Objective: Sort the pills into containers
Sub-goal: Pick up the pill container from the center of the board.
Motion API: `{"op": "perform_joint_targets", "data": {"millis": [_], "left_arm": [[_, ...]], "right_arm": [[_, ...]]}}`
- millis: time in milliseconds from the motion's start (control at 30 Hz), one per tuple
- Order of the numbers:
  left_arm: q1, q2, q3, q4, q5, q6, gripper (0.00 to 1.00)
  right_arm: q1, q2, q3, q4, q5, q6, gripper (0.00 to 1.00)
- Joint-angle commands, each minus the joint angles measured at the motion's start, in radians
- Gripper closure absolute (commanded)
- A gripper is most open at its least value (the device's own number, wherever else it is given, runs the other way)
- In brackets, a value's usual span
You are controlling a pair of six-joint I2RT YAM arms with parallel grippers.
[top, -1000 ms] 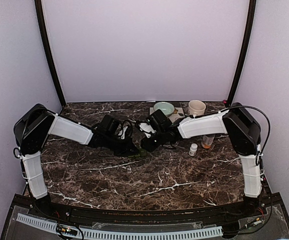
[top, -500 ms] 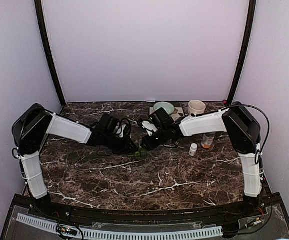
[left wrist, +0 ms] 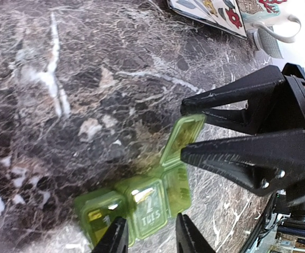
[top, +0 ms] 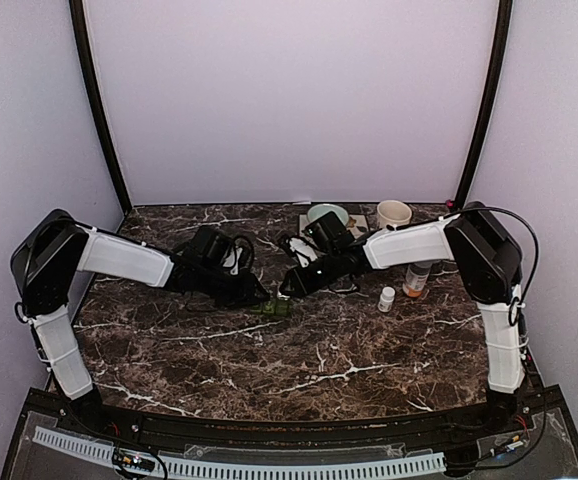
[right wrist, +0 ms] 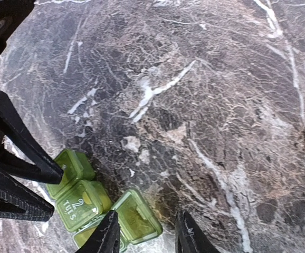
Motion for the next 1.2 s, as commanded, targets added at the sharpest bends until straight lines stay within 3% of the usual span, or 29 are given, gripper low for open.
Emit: {"op": "perform_joint_targets", "data": {"millis": [0,133,333,467,1167], "left_arm": [[0.006,-0.062,-0.029,-0.038,-0.029,-0.008,0.66],[0.006,-0.07,-0.032,-0.039,-0.033,-0.011,0.65],[0.006,-0.096,-0.052,-0.047,-0.055,-0.015,0.59],[0.007,-0.127,-0.076,-0.046,-0.081,-0.02,0.58],[0.007,-0.169,-0.129,-0.016,-0.1,-0.051,0.55]], "right_arm": [[-0.02,0.033,0.009,0.043,-0.103,0.035,0.64],[-0.022,0.039,0.006,0.049,-0.144,0.044,0.7],[-0.027,0.035,-0.014,0.084,-0.188,0.071,0.94],[-0.03,0.029,-0.024,0.1,-0.196,0.086,1.0],[-0.039,-0.197,-0.273,0.316,-0.053,0.09,0.97]]}}
